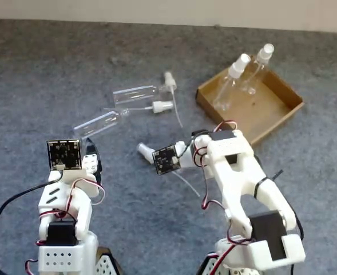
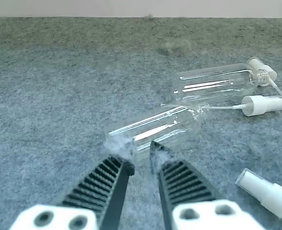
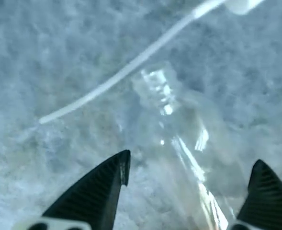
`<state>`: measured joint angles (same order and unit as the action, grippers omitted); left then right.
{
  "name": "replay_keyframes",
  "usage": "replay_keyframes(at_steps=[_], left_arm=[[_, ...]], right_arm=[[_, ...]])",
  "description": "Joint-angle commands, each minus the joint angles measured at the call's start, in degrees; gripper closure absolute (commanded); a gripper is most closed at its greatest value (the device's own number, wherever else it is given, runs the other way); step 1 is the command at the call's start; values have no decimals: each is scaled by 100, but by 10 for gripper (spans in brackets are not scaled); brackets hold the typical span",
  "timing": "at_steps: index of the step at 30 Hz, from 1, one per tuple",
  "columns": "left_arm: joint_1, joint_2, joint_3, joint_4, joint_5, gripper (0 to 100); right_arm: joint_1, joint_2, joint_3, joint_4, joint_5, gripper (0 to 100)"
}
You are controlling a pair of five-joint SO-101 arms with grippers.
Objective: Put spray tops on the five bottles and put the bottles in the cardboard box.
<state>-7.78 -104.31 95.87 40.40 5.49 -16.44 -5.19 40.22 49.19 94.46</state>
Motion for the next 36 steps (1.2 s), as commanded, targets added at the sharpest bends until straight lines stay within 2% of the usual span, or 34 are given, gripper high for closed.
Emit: replay_keyframes(at_steps=[1, 12, 19, 24, 30, 36], left_arm=[[-31, -75, 84, -123, -62, 992], [-31, -75, 84, -123, -62, 992], [-31, -75, 84, -123, -62, 992], [-31, -75, 84, -123, -62, 992], [-31, -75, 84, -123, -62, 992], [-31, -75, 84, -123, -62, 992]], right_arm=[[-119, 233, -215, -13, -554, 656], [-171, 470, -752, 4, -2154, 656], [-409, 470, -945, 4, -3473, 656], [-699, 497, -919, 13, -3815, 684], [-778, 488, -919, 13, -4079, 863], [-760, 470, -936, 13, -4079, 871]])
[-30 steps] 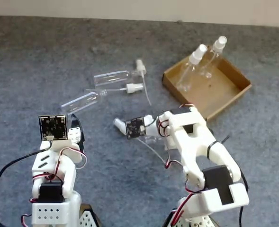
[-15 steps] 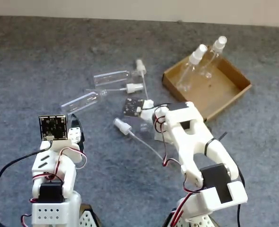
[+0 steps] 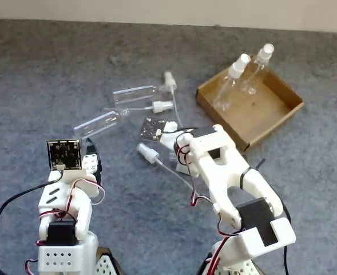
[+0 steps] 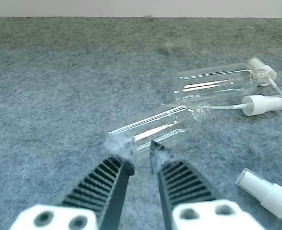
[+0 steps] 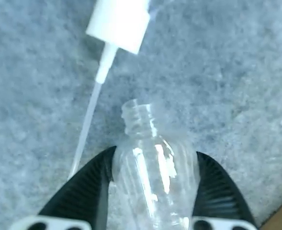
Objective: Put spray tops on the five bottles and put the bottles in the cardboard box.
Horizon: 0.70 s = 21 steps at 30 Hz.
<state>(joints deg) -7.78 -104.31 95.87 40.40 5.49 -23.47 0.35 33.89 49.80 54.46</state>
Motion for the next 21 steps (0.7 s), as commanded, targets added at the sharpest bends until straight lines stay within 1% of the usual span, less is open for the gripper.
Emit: replay_keyframes(at_steps=[1, 3, 7, 12, 15, 17, 19, 21], left_arm=[[-31, -75, 84, -123, -62, 992], [-31, -75, 84, -123, -62, 992], [-31, -75, 84, -123, -62, 992], [-31, -75, 84, -123, -62, 992], [-31, -75, 84, -123, -62, 992], [-31, -75, 84, -123, -62, 992], [-40, -75, 84, -123, -62, 992], [-40, -75, 84, -123, -62, 992]], right_arm=[[-57, -84, -303, -48, -97, 871], [-57, -84, -312, -48, -193, 871], [-48, -84, -365, -75, -1301, 874], [13, -40, -831, -66, -2224, 874], [48, -40, -1138, -48, -3147, 875], [48, -48, -1235, -48, -3631, 875], [22, -48, -1262, -22, -3736, 871], [13, -40, -1288, 224, -3640, 871]])
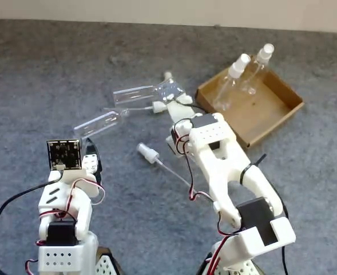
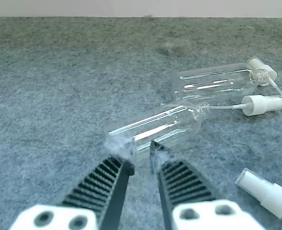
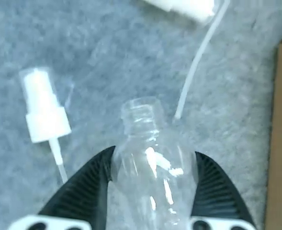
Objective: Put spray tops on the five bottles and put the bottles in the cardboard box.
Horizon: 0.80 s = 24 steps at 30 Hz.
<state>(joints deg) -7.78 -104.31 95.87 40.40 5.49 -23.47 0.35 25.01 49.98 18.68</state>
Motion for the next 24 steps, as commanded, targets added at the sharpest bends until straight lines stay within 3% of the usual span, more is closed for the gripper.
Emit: replay_keyframes(at_steps=[1, 10, 21, 24], left_arm=[[-40, -75, 84, -123, -62, 992], [-40, -75, 84, -123, -62, 992], [-40, -75, 84, -123, -62, 992], [-40, -75, 84, -123, -62, 992]], right_arm=[[13, -40, -400, 338, -79, 870], [40, -48, -382, 690, -62, 739], [48, -31, -374, 664, -9, 732], [48, -13, -356, 655, 571, 732]])
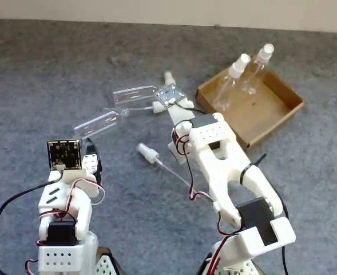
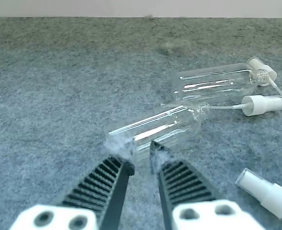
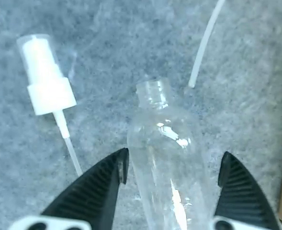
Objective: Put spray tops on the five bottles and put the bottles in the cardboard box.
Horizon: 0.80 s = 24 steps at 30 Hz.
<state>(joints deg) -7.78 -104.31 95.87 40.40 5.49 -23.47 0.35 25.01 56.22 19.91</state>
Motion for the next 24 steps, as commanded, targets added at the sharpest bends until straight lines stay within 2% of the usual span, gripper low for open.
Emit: replay_keyframes(at_steps=[1, 5, 11, 21, 24], left_arm=[[-40, -75, 84, -123, -62, 992], [-40, -75, 84, -123, -62, 992], [-40, -75, 84, -123, -62, 992], [-40, -75, 84, -123, -62, 992], [-40, -75, 84, -123, -62, 992]], right_arm=[[40, -13, -356, 31, 571, 733], [40, 338, -391, 31, 651, 733], [48, 1121, -426, 40, 1266, 735], [48, 1121, -426, 31, 1802, 735], [48, 1121, -426, 31, 1802, 770]])
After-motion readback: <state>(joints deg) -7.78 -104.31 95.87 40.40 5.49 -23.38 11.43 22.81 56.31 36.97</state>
